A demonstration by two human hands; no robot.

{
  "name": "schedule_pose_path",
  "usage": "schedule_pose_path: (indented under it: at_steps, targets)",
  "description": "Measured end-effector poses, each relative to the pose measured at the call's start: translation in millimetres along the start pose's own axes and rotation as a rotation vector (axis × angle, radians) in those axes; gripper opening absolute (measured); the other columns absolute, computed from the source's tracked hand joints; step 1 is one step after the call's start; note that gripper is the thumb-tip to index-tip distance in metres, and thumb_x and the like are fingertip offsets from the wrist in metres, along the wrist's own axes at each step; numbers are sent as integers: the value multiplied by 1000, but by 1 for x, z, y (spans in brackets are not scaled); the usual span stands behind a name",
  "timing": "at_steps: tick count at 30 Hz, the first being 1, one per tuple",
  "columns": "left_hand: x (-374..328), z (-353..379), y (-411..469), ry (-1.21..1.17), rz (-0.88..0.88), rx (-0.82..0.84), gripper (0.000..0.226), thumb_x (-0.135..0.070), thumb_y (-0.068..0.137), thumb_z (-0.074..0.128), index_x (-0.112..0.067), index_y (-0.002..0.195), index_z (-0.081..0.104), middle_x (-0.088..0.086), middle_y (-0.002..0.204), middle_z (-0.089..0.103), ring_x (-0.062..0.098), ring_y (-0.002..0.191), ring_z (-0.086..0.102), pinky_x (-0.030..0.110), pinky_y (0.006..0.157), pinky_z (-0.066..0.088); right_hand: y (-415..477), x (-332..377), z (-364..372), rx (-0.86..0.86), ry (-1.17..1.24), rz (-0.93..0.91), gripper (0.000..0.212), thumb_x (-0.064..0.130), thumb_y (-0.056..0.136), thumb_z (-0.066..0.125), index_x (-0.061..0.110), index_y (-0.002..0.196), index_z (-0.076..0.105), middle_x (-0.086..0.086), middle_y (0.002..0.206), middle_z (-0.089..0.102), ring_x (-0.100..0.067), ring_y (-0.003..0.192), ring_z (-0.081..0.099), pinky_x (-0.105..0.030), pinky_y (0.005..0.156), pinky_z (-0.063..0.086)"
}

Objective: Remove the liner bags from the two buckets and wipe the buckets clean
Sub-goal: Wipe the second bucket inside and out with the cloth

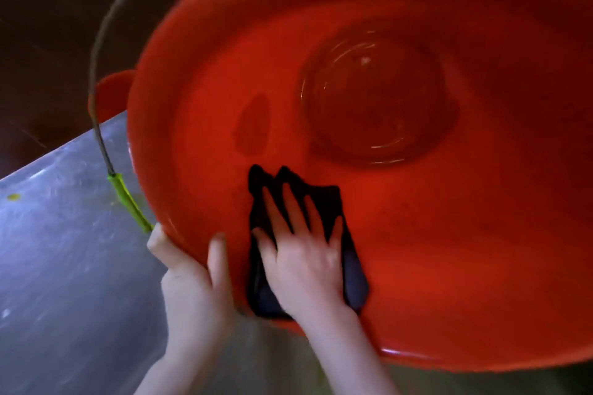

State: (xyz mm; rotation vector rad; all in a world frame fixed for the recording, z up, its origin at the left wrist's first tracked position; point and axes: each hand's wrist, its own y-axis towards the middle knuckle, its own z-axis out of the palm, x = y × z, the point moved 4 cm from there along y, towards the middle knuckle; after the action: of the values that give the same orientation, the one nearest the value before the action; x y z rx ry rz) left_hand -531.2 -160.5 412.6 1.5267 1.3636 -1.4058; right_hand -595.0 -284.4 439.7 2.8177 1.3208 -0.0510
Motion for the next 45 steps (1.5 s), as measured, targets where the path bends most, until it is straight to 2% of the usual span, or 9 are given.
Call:
schedule_pose_path:
  at_steps: [5, 9, 18, 26, 29, 33, 37, 41, 45]
  targets:
    - [0, 3, 1, 20, 25, 43, 49, -27, 96, 55, -30, 127, 18, 11, 88, 55, 26, 66, 49, 38, 67, 37, 60, -32, 15, 176, 160, 255, 56, 58, 98, 21, 48, 150, 3, 15, 162, 2, -20, 149, 7, -69, 112, 4]
    - [-2, 5, -3, -10, 39, 64, 47, -29, 94, 53, -34, 125, 18, 1, 80, 55, 11, 60, 50, 34, 59, 35, 111, -57, 15, 207, 206, 503, 54, 54, 101, 19, 42, 152, 8, 9, 162, 5, -28, 149, 3, -71, 110, -3]
    - [2, 6, 5, -68, -51, 55, 44, -29, 97, 50, -31, 128, 19, 10, 96, 56, 27, 73, 51, 36, 71, 38, 10, 38, -1, 68, 85, 64, 67, 61, 90, 19, 41, 152, 5, 7, 162, 4, -23, 147, 11, -64, 112, 13]
    - [2, -1, 4, -104, -146, 154, 41, -40, 98, 43, -41, 130, 18, 2, 107, 61, 18, 79, 61, 40, 76, 47, 117, -25, 11, 210, 272, 392, 56, 58, 99, 22, 45, 151, 5, 12, 162, 2, -25, 149, 4, -69, 111, -2]
    - [6, -11, -1, -133, -173, 220, 47, -32, 98, 50, -43, 136, 24, -24, 102, 60, 7, 85, 66, 41, 79, 55, 134, -35, 16, 201, 224, 417, 55, 58, 99, 19, 42, 151, 9, 9, 162, 5, -29, 148, 5, -72, 109, -5]
    - [-27, -45, 12, -151, 94, 72, 64, -6, 92, 62, -29, 144, 32, -20, 116, 54, 3, 111, 59, 11, 85, 48, 125, -34, 19, 157, 145, 355, 55, 57, 99, 22, 43, 152, 9, 8, 162, 7, -30, 148, 6, -72, 108, -6]
    - [-77, -60, 31, 124, 512, -90, 59, -22, 86, 60, -27, 140, 38, 17, 147, 26, 23, 134, 35, 26, 110, 33, 119, -39, 17, 176, 43, 278, 55, 57, 100, 21, 44, 151, 9, 9, 162, 5, -28, 149, 5, -71, 110, -6]
    - [-80, -46, 56, 371, 502, -3, 58, -3, 83, 57, -29, 133, 46, 14, 125, 30, 31, 88, 49, 39, 79, 46, 103, -62, 12, 232, -12, 323, 56, 56, 100, 21, 42, 152, 8, 7, 163, 4, -30, 149, 4, -72, 109, -7]
    - [-55, -24, 45, 402, 356, 151, 60, 1, 83, 57, -36, 125, 37, 12, 121, 31, 27, 55, 39, 35, 62, 37, 67, -76, 7, 286, -69, 437, 57, 56, 100, 20, 40, 153, 7, 5, 163, 1, -34, 148, -1, -71, 109, -8]
